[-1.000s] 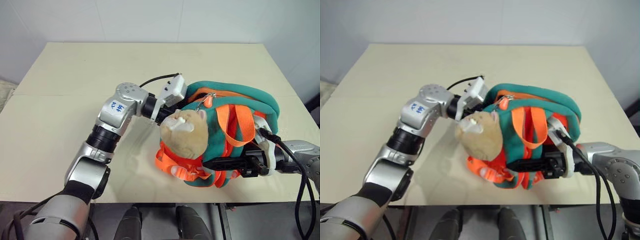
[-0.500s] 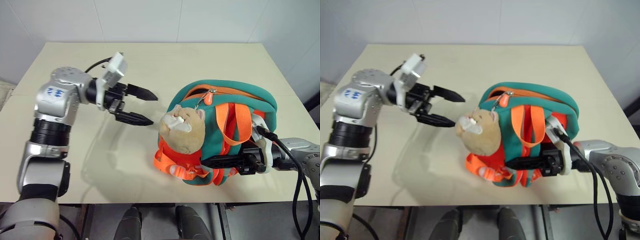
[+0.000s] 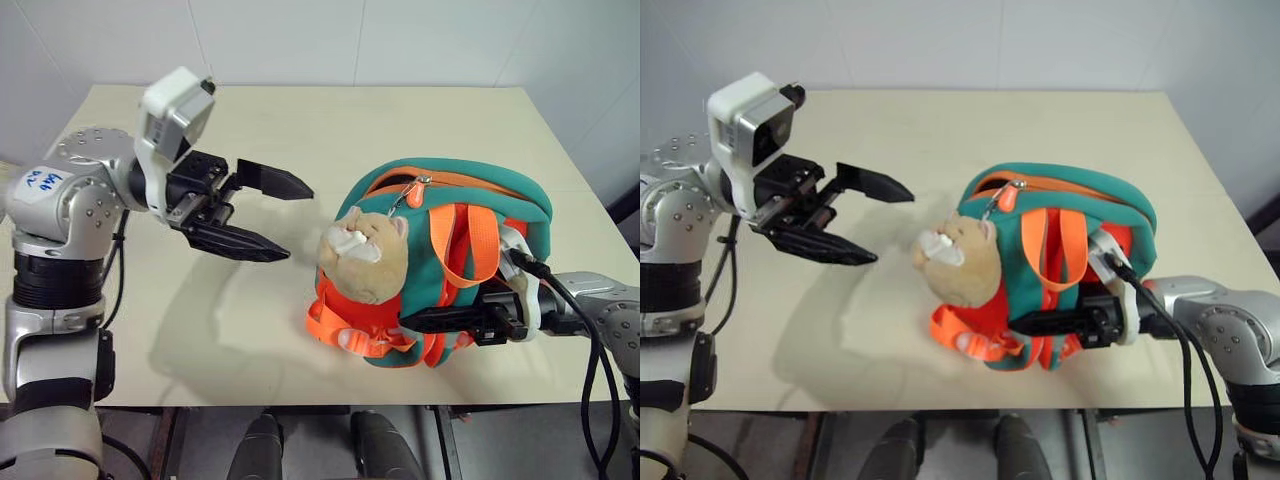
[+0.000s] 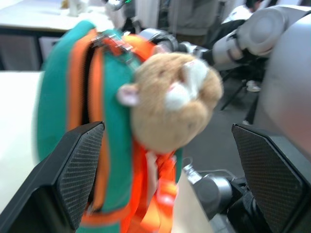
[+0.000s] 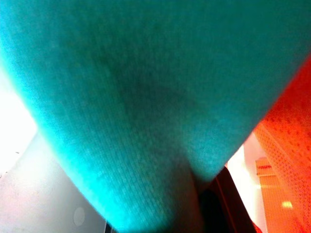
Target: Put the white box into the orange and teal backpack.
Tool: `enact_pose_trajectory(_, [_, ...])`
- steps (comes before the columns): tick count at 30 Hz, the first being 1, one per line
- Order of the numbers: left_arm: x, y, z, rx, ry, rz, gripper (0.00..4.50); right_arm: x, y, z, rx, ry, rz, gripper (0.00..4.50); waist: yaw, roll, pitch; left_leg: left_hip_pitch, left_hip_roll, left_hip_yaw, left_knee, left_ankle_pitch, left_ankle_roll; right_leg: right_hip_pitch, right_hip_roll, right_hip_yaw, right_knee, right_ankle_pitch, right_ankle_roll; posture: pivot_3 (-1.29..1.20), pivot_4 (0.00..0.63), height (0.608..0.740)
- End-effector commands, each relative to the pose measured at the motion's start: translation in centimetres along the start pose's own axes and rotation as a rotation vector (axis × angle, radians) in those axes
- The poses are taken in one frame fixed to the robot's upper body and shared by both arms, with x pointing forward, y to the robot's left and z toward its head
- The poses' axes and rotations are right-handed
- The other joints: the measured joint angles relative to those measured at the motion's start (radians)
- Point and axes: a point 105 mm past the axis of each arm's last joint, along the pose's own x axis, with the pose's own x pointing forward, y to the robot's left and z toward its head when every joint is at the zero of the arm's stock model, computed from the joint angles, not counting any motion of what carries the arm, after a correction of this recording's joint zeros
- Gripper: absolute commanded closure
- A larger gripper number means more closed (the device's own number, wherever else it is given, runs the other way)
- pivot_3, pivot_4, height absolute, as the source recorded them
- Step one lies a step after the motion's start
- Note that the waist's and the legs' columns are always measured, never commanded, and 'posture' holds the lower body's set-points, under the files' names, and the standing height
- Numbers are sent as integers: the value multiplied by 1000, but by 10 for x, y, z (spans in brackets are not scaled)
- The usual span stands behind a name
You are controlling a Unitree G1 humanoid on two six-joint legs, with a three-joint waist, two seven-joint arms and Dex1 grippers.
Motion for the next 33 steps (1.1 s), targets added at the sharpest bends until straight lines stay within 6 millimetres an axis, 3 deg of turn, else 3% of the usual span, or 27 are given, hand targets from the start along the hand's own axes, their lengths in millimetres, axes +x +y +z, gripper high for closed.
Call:
enact_pose_trajectory(1, [15, -7, 3, 65, 12, -48, 35, 3, 2, 2, -18, -4, 25, 4482, 0, 0, 0, 0, 0, 0, 0, 0, 0, 0, 0, 0, 0, 0, 0, 0, 150, 740])
enact_pose_trajectory(7, [34, -6, 0, 79, -3, -100, 35, 5, 1, 3, -21, -15, 24, 4482, -1, 0, 0, 0, 0, 0, 0, 0, 0, 0, 0, 0, 0, 0, 0, 0, 150, 740])
enact_pose_trajectory(12, [44, 9, -14, 152, 60, -45, 35, 6, 1, 4, -26, -24, 21, 4482, 3, 0, 0, 0, 0, 0, 1, 0, 0, 0, 0, 0, 0, 0, 0, 0, 150, 740])
enact_pose_trajectory(15, [49, 16, -12, 191, 40, -16, 667, 7, 0, 4, -28, -31, 19, 4482, 4, 0, 0, 0, 0, 0, 1, 0, 0, 0, 0, 0, 0, 0, 0, 0, 150, 740])
enact_pose_trajectory(25, [50, 12, -4, 211, 3, -26, 3562, 8, -1, 5, -31, -39, 7, 4482, 3, 0, 0, 0, 0, 0, 2, 0, 0, 0, 0, 0, 0, 0, 0, 0, 150, 740])
enact_pose_trajectory(28, [44, 9, -1, 194, -2, -27, 3981, 8, -2, 5, -34, -38, 4, 4482, 2, 0, 0, 0, 0, 0, 1, 0, 0, 0, 0, 0, 0, 0, 0, 0, 150, 740])
enact_pose_trajectory(33, [18, 10, 12, 160, 12, 15, 4037, 8, -2, 6, -35, -36, 2, 4482, -1, 0, 0, 0, 0, 0, 1, 0, 0, 0, 0, 0, 0, 0, 0, 0, 150, 740])
